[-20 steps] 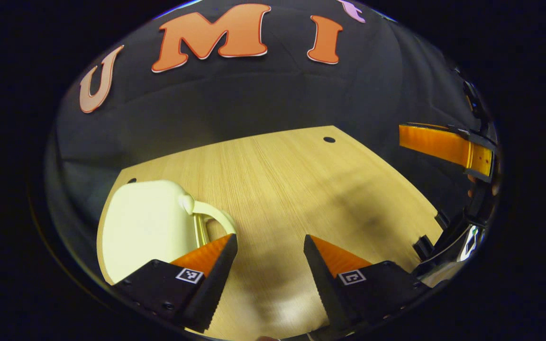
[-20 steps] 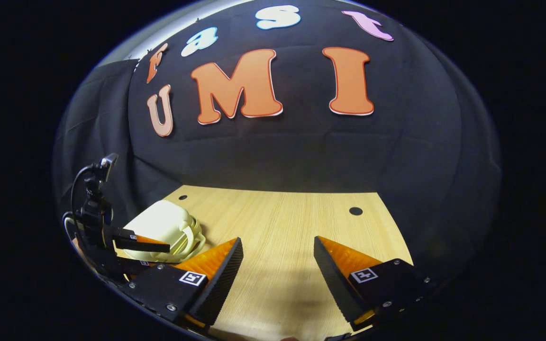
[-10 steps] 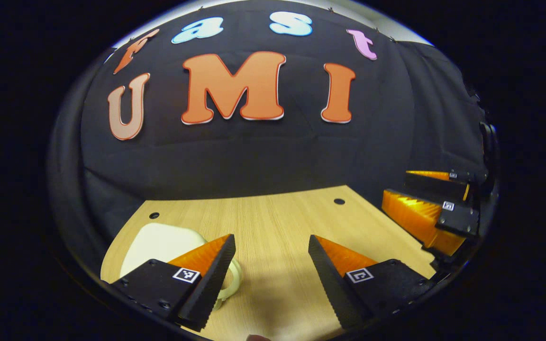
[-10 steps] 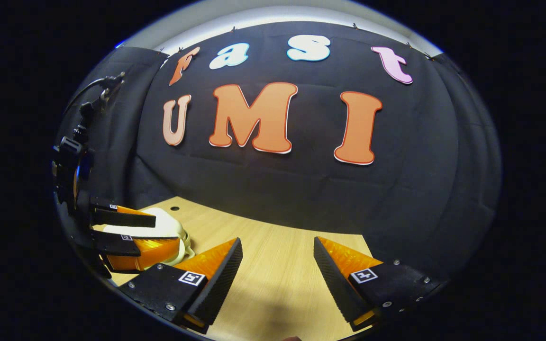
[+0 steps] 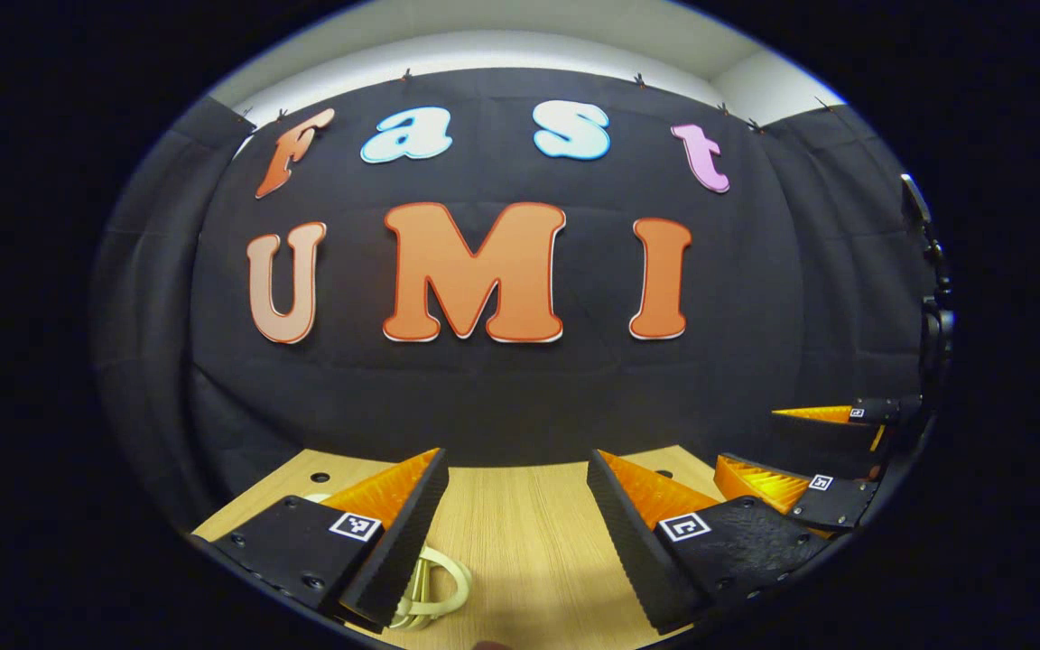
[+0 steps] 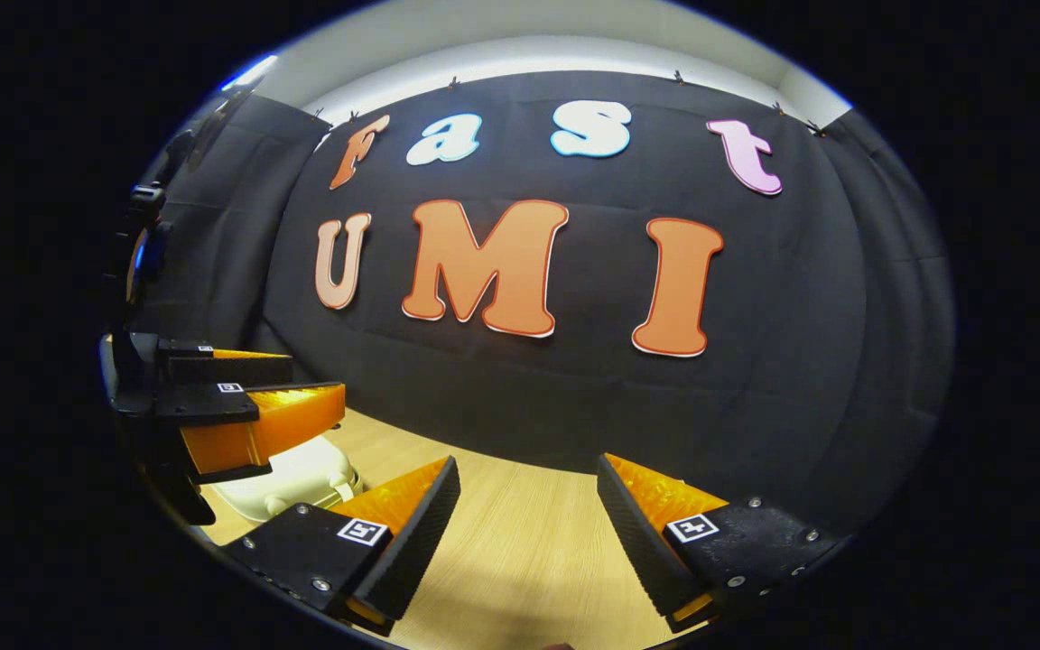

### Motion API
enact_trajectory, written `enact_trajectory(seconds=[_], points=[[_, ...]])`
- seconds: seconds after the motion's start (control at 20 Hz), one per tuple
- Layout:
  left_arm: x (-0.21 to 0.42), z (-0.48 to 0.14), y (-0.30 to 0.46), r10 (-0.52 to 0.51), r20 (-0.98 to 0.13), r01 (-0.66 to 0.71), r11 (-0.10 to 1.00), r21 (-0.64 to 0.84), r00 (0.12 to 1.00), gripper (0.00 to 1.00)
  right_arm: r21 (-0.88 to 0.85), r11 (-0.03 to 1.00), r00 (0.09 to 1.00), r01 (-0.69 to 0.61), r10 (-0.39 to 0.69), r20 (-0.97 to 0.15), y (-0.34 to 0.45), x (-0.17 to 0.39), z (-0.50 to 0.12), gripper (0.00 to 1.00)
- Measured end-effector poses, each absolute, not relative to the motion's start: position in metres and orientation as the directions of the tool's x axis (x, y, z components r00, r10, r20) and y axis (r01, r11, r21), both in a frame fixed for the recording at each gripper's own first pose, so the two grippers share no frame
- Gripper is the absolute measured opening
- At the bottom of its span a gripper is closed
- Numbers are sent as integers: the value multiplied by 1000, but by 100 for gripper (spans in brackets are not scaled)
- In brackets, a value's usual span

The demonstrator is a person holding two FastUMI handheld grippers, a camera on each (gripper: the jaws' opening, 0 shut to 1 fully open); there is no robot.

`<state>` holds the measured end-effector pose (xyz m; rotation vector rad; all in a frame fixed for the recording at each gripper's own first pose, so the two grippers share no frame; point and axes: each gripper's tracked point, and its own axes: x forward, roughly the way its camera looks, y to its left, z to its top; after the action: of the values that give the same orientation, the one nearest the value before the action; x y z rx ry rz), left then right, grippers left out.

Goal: First open the suitcase, pack the skin care products into it, and then close the suitcase.

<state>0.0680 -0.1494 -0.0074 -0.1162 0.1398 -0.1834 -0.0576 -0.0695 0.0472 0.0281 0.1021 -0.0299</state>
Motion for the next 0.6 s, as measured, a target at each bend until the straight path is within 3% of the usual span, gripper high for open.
enact_trajectory(seconds=[0.25, 0.6], points=[[60, 12, -137, -160, -103, 147, 981, -124, 982, 96, 23, 999, 996, 34, -32, -78, -69, -60, 51, 97], [57, -14, -147, -160, -161, 142, 982, -122, 974, 95, -23, 1000, 998, 22, -23, -56, -68, -66, 55, 97]])
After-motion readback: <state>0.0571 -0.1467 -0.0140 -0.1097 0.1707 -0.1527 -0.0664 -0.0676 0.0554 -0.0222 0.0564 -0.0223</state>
